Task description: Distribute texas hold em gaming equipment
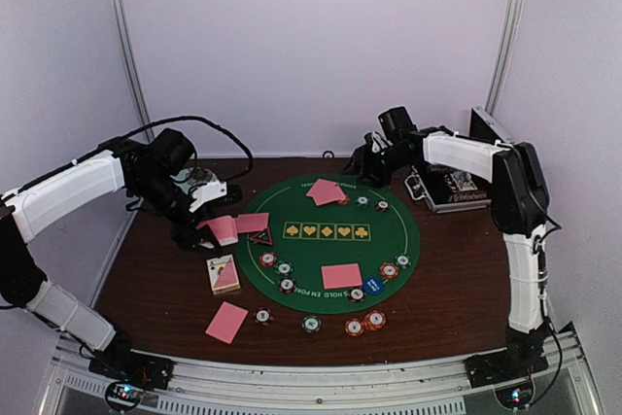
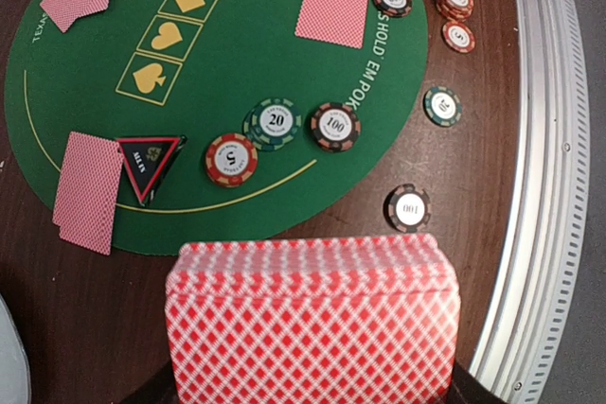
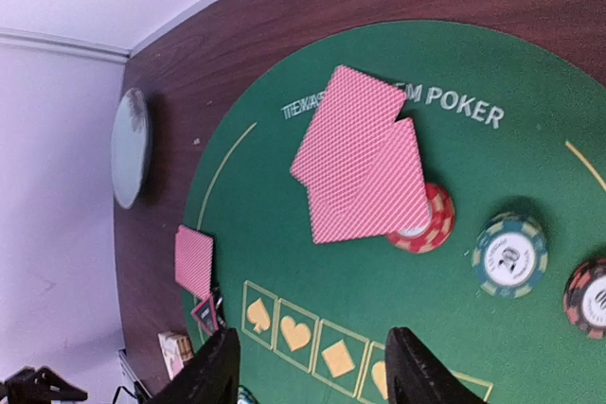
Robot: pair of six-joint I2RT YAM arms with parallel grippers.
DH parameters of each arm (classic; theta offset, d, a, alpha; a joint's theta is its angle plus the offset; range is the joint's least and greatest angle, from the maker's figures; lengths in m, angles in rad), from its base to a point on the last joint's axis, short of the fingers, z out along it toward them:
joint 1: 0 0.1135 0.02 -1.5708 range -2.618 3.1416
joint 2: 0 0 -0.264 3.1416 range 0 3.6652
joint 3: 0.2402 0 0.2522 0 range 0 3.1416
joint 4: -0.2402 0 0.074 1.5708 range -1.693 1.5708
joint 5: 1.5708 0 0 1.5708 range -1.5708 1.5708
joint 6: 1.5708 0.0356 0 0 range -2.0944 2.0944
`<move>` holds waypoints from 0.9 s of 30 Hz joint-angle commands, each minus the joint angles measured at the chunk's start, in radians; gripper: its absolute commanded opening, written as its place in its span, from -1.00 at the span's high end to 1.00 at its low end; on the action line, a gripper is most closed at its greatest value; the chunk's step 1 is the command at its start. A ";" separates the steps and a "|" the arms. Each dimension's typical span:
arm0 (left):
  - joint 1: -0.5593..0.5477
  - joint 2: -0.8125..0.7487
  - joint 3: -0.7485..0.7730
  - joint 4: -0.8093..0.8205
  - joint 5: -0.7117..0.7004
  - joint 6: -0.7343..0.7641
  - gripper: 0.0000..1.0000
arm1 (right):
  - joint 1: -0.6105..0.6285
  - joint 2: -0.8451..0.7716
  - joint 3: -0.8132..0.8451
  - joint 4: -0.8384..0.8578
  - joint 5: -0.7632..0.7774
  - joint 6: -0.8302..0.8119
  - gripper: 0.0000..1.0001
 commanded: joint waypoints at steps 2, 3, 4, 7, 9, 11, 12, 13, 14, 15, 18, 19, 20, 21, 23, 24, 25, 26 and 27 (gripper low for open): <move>-0.003 -0.012 0.013 0.023 0.028 -0.006 1.00 | 0.104 -0.238 -0.270 0.267 -0.081 0.088 -0.22; -0.003 -0.011 0.014 0.024 0.029 -0.005 1.00 | 0.127 -0.271 -0.322 0.315 -0.095 0.111 -0.26; -0.003 -0.009 0.016 0.023 0.031 -0.005 1.00 | 0.159 -0.301 -0.379 0.363 -0.107 0.139 -0.31; -0.003 -0.007 0.020 0.024 0.027 -0.007 1.00 | 0.239 -0.375 -0.515 0.494 -0.125 0.212 -0.41; -0.003 -0.006 0.021 0.026 0.027 -0.011 1.00 | 0.293 -0.410 -0.569 0.564 -0.131 0.254 -0.44; -0.003 -0.007 0.021 0.030 0.028 -0.015 1.00 | 0.343 -0.424 -0.600 0.623 -0.130 0.294 -0.47; -0.003 -0.008 0.021 0.031 0.030 -0.016 1.00 | 0.366 -0.425 -0.612 0.658 -0.130 0.316 -0.47; -0.003 -0.009 0.020 0.032 0.030 -0.019 1.00 | 0.387 -0.422 -0.619 0.691 -0.131 0.338 -0.48; -0.003 -0.009 0.021 0.033 0.031 -0.022 1.00 | 0.409 -0.415 -0.616 0.712 -0.133 0.359 -0.49; -0.003 -0.009 0.021 0.033 0.031 -0.024 1.00 | 0.426 -0.405 -0.609 0.729 -0.134 0.372 -0.50; -0.003 -0.011 0.024 0.034 0.038 -0.032 1.00 | 0.473 -0.362 -0.569 0.763 -0.137 0.401 -0.51; -0.003 -0.011 0.026 0.035 0.040 -0.034 1.00 | 0.485 -0.343 -0.554 0.773 -0.141 0.411 -0.51; -0.003 -0.010 0.027 0.033 0.042 -0.036 1.00 | 0.501 -0.323 -0.535 0.783 -0.148 0.421 -0.51; -0.003 -0.010 0.030 0.034 0.042 -0.037 1.00 | 0.510 -0.305 -0.517 0.788 -0.151 0.426 -0.51; -0.003 -0.010 0.032 0.033 0.044 -0.039 1.00 | 0.527 -0.270 -0.480 0.797 -0.156 0.437 -0.52; -0.003 -0.011 0.033 0.034 0.043 -0.039 1.00 | 0.535 -0.253 -0.463 0.797 -0.159 0.441 -0.52; -0.003 -0.010 0.034 0.035 0.044 -0.039 1.00 | 0.540 -0.236 -0.443 0.800 -0.161 0.446 -0.52; -0.003 -0.011 0.034 0.035 0.044 -0.039 1.00 | 0.546 -0.221 -0.428 0.806 -0.162 0.452 -0.52; -0.003 -0.011 0.034 0.035 0.043 -0.040 1.00 | 0.550 -0.207 -0.417 0.812 -0.165 0.458 -0.52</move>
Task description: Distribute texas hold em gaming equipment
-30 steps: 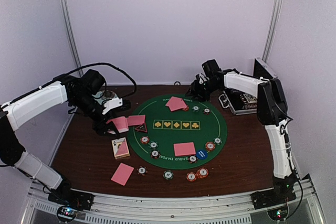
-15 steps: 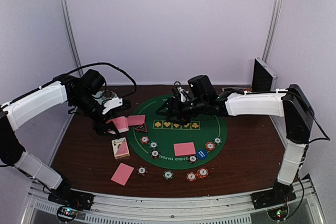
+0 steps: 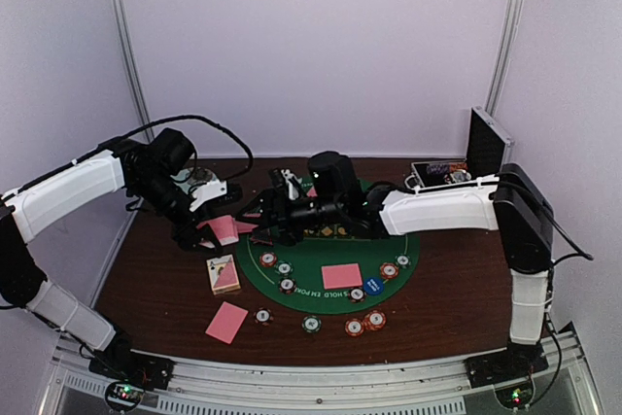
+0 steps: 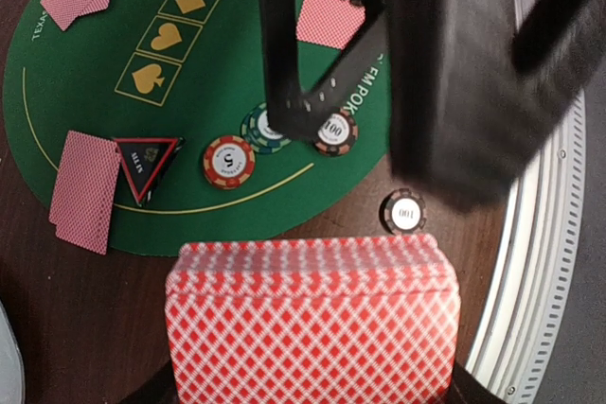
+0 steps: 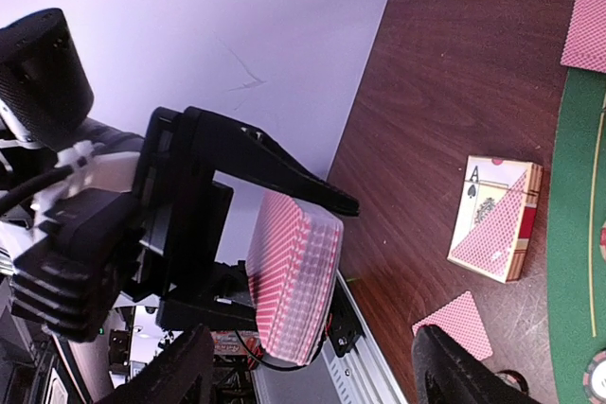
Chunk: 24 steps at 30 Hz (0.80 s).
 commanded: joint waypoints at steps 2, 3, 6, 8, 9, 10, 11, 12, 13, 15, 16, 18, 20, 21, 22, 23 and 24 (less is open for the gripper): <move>-0.003 -0.010 0.035 0.034 0.031 -0.012 1.00 | 0.030 0.081 0.084 0.064 -0.021 0.053 -0.51; -0.003 -0.010 0.036 0.033 0.033 -0.011 1.00 | 0.034 0.090 0.094 0.069 -0.023 0.058 -0.52; -0.003 -0.008 0.037 0.034 0.032 -0.010 1.00 | 0.044 0.115 0.123 0.077 -0.027 0.070 -0.52; -0.003 -0.006 0.038 0.033 0.034 -0.011 1.00 | 0.049 0.130 0.142 0.085 -0.033 0.076 -0.51; -0.003 -0.005 0.038 0.033 0.035 -0.010 1.00 | 0.051 0.138 0.151 0.085 -0.035 0.079 -0.52; -0.003 -0.005 0.038 0.034 0.037 -0.011 1.00 | 0.053 0.146 0.160 0.084 -0.037 0.082 -0.51; -0.003 -0.005 0.036 0.034 0.038 -0.011 1.00 | 0.054 0.155 0.171 0.084 -0.039 0.085 -0.51; -0.003 -0.004 0.036 0.034 0.039 -0.011 1.00 | 0.056 0.166 0.180 0.084 -0.041 0.088 -0.51; -0.003 -0.004 0.036 0.033 0.040 -0.010 1.00 | 0.057 0.176 0.192 0.083 -0.045 0.092 -0.51; -0.003 -0.004 0.037 0.034 0.040 -0.011 1.00 | 0.059 0.200 0.219 0.073 -0.054 0.098 -0.50; -0.004 -0.005 0.038 0.034 0.040 -0.011 1.00 | 0.061 0.211 0.232 0.066 -0.057 0.102 -0.49; -0.005 -0.007 0.039 0.033 0.038 -0.009 1.00 | 0.061 0.234 0.257 0.046 -0.064 0.108 -0.47; -0.005 -0.009 0.040 0.033 0.039 -0.007 1.00 | 0.062 0.253 0.281 0.029 -0.074 0.115 -0.46; -0.005 -0.011 0.040 0.034 0.038 -0.005 1.00 | 0.061 0.262 0.293 0.021 -0.079 0.117 -0.45; -0.006 -0.010 0.040 0.033 0.036 -0.002 1.00 | 0.061 0.269 0.307 0.012 -0.088 0.119 -0.44; -0.009 -0.011 0.040 0.033 0.032 -0.001 1.00 | 0.061 0.278 0.317 0.006 -0.094 0.121 -0.44; -0.012 -0.012 0.038 0.034 0.028 0.002 1.00 | 0.061 0.285 0.325 0.002 -0.100 0.125 -0.44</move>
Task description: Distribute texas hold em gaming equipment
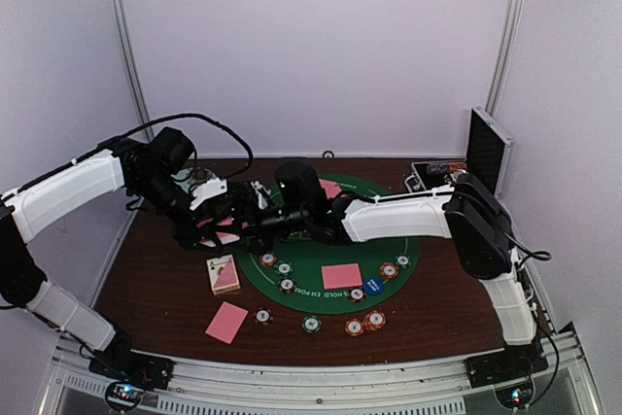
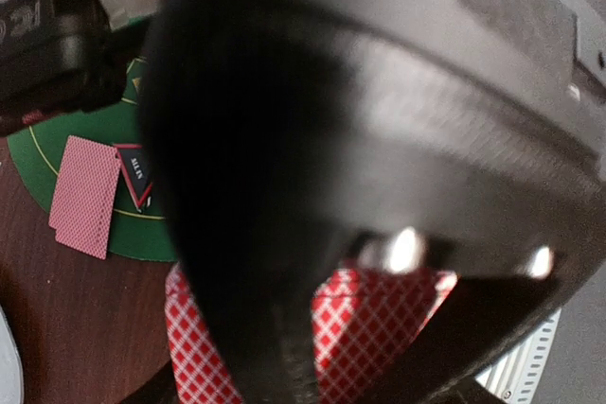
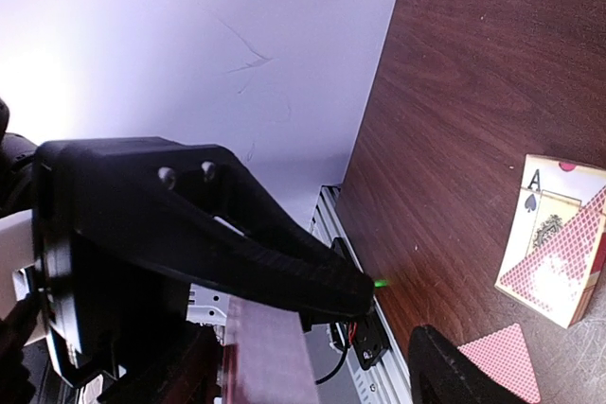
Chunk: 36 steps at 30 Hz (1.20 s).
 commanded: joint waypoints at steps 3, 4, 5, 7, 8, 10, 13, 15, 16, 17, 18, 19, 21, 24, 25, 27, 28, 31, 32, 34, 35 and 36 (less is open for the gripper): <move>-0.016 -0.013 0.030 0.030 0.008 0.012 1.00 | 0.004 0.038 0.058 -0.027 -0.045 0.026 -0.42; -0.017 -0.014 0.029 0.030 0.007 0.014 1.00 | 0.000 0.035 0.048 -0.026 -0.045 0.028 -0.40; -0.017 -0.015 0.029 0.030 0.006 0.015 1.00 | -0.003 0.031 0.036 -0.027 -0.043 0.028 -0.39; -0.018 -0.017 0.027 0.031 0.003 0.018 1.00 | -0.012 0.015 0.002 -0.023 -0.042 0.028 -0.38; -0.018 -0.018 0.027 0.031 0.000 0.021 1.00 | -0.017 0.003 -0.019 -0.022 -0.040 0.024 -0.37; -0.018 -0.020 0.025 0.030 -0.004 0.025 1.00 | -0.027 -0.027 -0.061 -0.019 -0.035 0.019 -0.34; -0.020 -0.021 0.024 0.031 -0.005 0.027 1.00 | -0.040 -0.060 -0.114 -0.016 -0.033 0.014 -0.25; -0.020 -0.020 0.025 0.030 -0.002 0.026 1.00 | -0.046 -0.079 -0.140 -0.017 -0.030 0.009 -0.18; -0.021 -0.019 0.025 0.030 0.000 0.025 1.00 | -0.047 -0.087 -0.151 -0.017 -0.031 0.009 -0.14; -0.021 -0.018 0.026 0.030 -0.001 0.023 1.00 | -0.047 -0.094 -0.158 -0.016 -0.031 0.009 -0.10; -0.021 -0.018 0.027 0.030 0.000 0.023 1.00 | -0.047 -0.101 -0.165 -0.014 -0.031 0.008 -0.06; -0.021 -0.017 0.027 0.030 0.000 0.023 1.00 | -0.047 -0.107 -0.168 -0.012 -0.031 0.008 -0.02; -0.023 -0.017 0.027 0.031 -0.001 0.021 1.00 | -0.047 -0.123 -0.174 -0.008 -0.030 0.008 0.07; -0.024 -0.014 0.026 0.030 -0.001 0.019 1.00 | -0.047 -0.148 -0.178 -0.026 -0.021 -0.009 0.18; -0.025 -0.015 0.025 0.031 -0.001 0.019 1.00 | -0.047 -0.158 -0.178 -0.044 -0.018 -0.022 0.22; -0.025 -0.017 0.022 0.030 -0.003 0.019 1.00 | -0.047 -0.175 -0.181 -0.071 -0.013 -0.039 0.29; -0.025 -0.016 0.022 0.031 -0.004 0.019 1.00 | -0.049 -0.182 -0.184 -0.078 -0.011 -0.046 0.31; -0.025 -0.019 0.018 0.030 -0.004 0.019 1.00 | -0.049 -0.200 -0.187 -0.106 -0.005 -0.063 0.37; -0.025 -0.019 0.017 0.030 -0.004 0.019 1.00 | -0.050 -0.203 -0.188 -0.111 -0.005 -0.067 0.40; -0.025 -0.018 0.016 0.030 -0.004 0.019 1.00 | -0.052 -0.205 -0.187 -0.118 -0.005 -0.070 0.46; -0.025 -0.019 0.016 0.030 -0.003 0.019 1.00 | -0.052 -0.206 -0.188 -0.120 -0.005 -0.067 0.51; -0.025 -0.020 0.015 0.031 -0.004 0.019 1.00 | -0.053 -0.208 -0.189 -0.119 -0.006 -0.067 0.55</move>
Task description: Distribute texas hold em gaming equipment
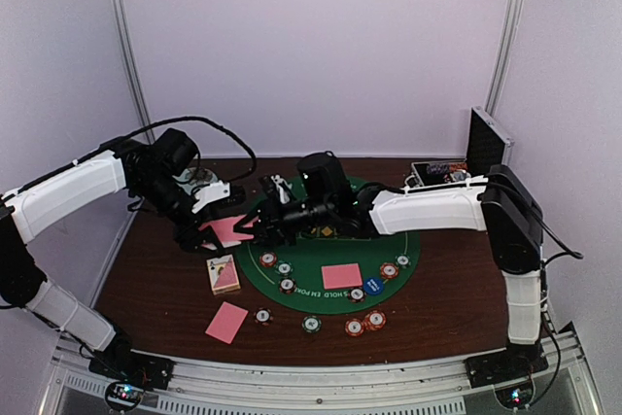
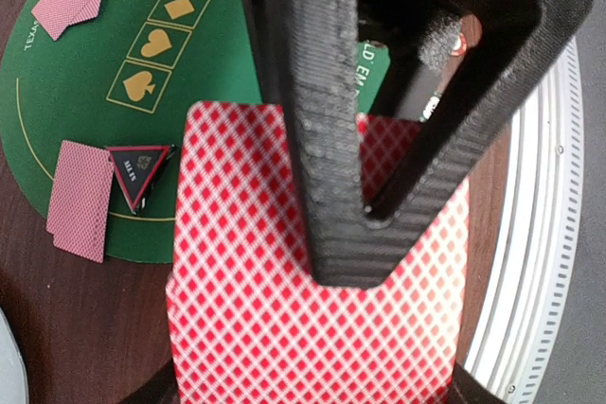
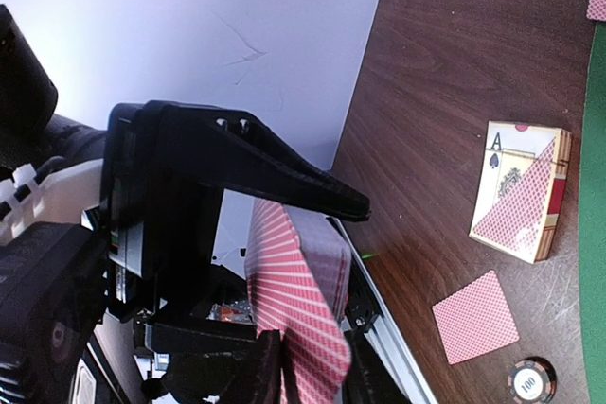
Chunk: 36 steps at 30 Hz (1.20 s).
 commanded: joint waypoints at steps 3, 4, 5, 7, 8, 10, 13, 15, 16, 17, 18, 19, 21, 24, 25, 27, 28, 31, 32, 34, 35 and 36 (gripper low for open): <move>-0.001 -0.025 0.011 0.035 0.018 0.013 1.00 | -0.012 -0.046 -0.017 -0.055 0.013 -0.020 0.66; -0.001 -0.026 0.010 0.034 0.017 0.014 1.00 | -0.011 -0.048 -0.018 -0.057 0.013 -0.021 0.69; -0.001 -0.027 0.010 0.035 0.017 0.015 1.00 | -0.013 -0.051 -0.018 -0.062 0.015 -0.022 0.71; -0.001 -0.028 0.009 0.035 0.018 0.015 1.00 | -0.019 -0.060 -0.025 -0.069 0.015 -0.024 0.73; -0.001 -0.028 0.009 0.035 0.018 0.016 1.00 | -0.023 -0.064 -0.032 -0.069 0.014 -0.021 0.72; -0.001 -0.028 0.009 0.035 0.022 0.017 1.00 | -0.034 -0.072 -0.052 -0.049 -0.001 0.004 0.73; -0.001 -0.026 0.011 0.035 0.022 0.017 1.00 | -0.051 -0.093 -0.080 -0.039 -0.013 0.012 0.74; -0.001 -0.028 0.010 0.034 0.020 0.017 1.00 | -0.056 -0.112 -0.090 -0.079 -0.011 -0.010 0.74; -0.001 -0.029 0.009 0.035 0.020 0.018 1.00 | -0.058 -0.122 -0.096 -0.087 -0.010 -0.018 0.75; -0.001 -0.030 0.008 0.035 0.020 0.018 1.00 | -0.060 -0.130 -0.102 -0.092 -0.010 -0.021 0.75; -0.001 -0.031 0.006 0.035 0.021 0.018 1.00 | -0.063 -0.139 -0.111 -0.095 -0.010 -0.024 0.75; -0.001 -0.029 0.006 0.035 0.020 0.018 1.00 | -0.065 -0.148 -0.118 -0.097 -0.010 -0.025 0.75; -0.001 -0.029 0.005 0.035 0.024 0.018 1.00 | -0.071 -0.164 -0.134 -0.095 -0.009 -0.026 0.75; -0.001 -0.026 0.007 0.035 0.026 0.017 1.00 | -0.073 -0.175 -0.147 -0.075 -0.010 -0.019 0.76; -0.001 -0.025 0.006 0.035 0.027 0.016 1.00 | -0.073 -0.177 -0.147 -0.065 -0.012 -0.013 0.76; -0.001 -0.026 0.009 0.035 0.028 0.016 1.00 | -0.073 -0.182 -0.146 -0.047 -0.016 -0.002 0.76; -0.001 -0.025 0.008 0.035 0.028 0.016 1.00 | -0.073 -0.185 -0.144 -0.031 -0.017 0.005 0.76; -0.001 -0.025 0.007 0.036 0.031 0.016 1.00 | -0.071 -0.186 -0.139 0.010 -0.024 0.034 0.79; -0.001 -0.024 0.007 0.036 0.032 0.016 1.00 | -0.070 -0.184 -0.135 0.026 -0.027 0.045 0.80; -0.001 -0.022 0.005 0.036 0.035 0.014 1.00 | -0.068 -0.181 -0.125 0.035 -0.031 0.052 0.81; -0.001 -0.022 0.002 0.037 0.035 0.014 1.00 | -0.067 -0.181 -0.122 0.031 -0.031 0.051 0.82; -0.001 -0.025 -0.005 0.039 0.035 0.013 1.00 | -0.067 -0.181 -0.122 0.024 -0.031 0.048 0.82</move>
